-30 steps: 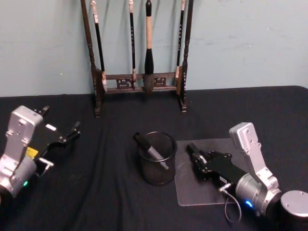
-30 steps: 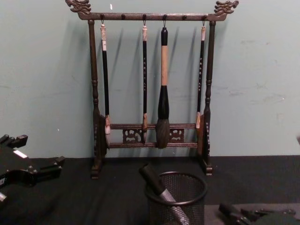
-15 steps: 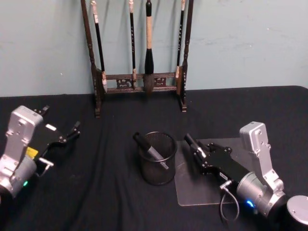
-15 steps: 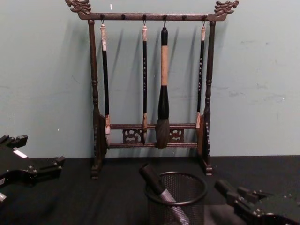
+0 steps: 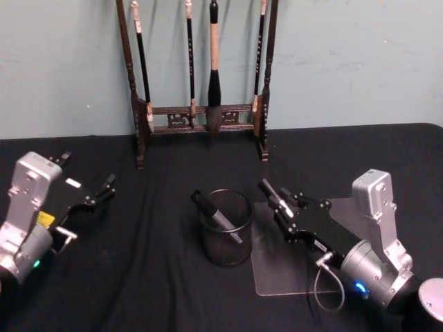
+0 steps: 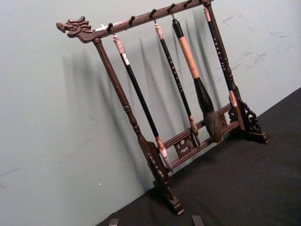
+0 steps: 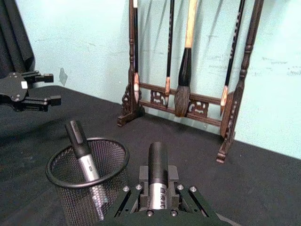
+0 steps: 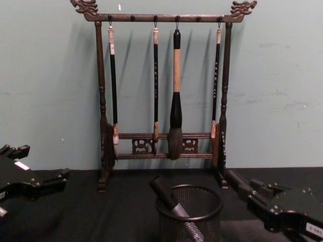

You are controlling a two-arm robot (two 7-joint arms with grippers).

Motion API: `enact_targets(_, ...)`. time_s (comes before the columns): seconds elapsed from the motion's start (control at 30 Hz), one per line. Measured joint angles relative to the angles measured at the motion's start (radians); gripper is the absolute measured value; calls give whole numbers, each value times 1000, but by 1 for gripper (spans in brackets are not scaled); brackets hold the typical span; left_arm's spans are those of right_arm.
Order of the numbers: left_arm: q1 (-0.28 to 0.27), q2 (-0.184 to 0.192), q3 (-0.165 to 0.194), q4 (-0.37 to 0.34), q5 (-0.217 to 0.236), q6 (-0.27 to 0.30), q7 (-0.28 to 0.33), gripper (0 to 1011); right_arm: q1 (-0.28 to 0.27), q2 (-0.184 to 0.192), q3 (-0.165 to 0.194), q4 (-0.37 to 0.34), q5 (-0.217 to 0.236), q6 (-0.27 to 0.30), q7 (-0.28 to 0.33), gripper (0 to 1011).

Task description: Pick up the water-based marker from the table and place it into the pen holder.

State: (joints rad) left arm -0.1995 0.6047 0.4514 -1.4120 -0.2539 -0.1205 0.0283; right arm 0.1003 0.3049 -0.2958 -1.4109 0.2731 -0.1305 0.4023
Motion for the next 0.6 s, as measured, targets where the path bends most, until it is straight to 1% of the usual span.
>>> enact_targets(0.33, 0, 0, 0, 0, 0, 0, 0, 1009, 20, 7, -1, 1, 21, -14, 16, 239)
enact_targets(0.6, 0, 0, 0, 0, 0, 0, 0, 1009, 51, 3, -16, 11, 27, -27, 31, 239)
